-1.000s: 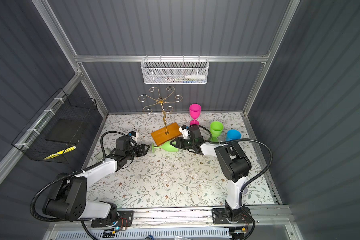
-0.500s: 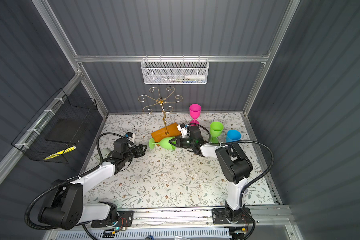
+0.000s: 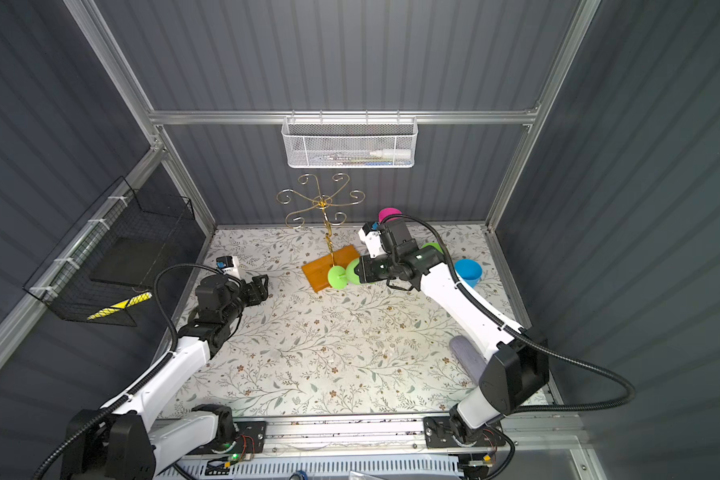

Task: Take the wine glass off the wine glass rack
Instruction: 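Set the green glass upright on the table with the right gripper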

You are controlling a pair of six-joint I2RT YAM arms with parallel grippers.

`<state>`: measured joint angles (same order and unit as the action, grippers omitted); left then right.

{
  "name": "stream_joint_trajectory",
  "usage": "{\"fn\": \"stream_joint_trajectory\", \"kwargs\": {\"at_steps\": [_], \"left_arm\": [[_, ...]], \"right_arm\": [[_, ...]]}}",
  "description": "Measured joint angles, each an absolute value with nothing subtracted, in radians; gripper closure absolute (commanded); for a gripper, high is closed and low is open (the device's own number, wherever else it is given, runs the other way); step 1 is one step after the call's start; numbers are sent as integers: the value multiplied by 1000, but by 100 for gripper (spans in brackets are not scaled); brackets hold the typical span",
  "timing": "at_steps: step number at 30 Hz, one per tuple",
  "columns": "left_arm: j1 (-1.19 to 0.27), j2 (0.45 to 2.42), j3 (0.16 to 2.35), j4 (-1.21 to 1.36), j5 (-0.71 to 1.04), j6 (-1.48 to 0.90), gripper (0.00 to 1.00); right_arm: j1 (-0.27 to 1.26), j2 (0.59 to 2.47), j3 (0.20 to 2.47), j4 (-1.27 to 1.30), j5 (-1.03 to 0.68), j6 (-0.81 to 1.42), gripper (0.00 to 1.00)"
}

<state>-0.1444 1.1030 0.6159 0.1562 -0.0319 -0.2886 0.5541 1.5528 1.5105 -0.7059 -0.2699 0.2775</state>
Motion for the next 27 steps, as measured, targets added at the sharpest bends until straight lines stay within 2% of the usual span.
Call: {"fn": "stream_joint_trajectory", "kwargs": {"at_steps": [8, 12, 15, 20, 22, 27], "left_arm": [[-142, 1099, 620, 148, -76, -229, 19], [-141, 1086, 625, 139, -94, -204, 18], [-140, 1080, 634, 131, -107, -186, 17], [-136, 1069, 639, 128, -125, -167, 16], [-136, 1068, 639, 128, -134, -163, 15], [-134, 1064, 639, 128, -152, -152, 12]], "right_arm": [[644, 1679, 1592, -1056, -41, 181, 100], [679, 1743, 1618, -1089, 18, 166, 100], [689, 1746, 1625, -1097, 40, 163, 93], [695, 1749, 1631, -1103, 52, 156, 62], [695, 1746, 1631, -1106, 58, 157, 53], [695, 1681, 1631, -1107, 86, 162, 39]]}}
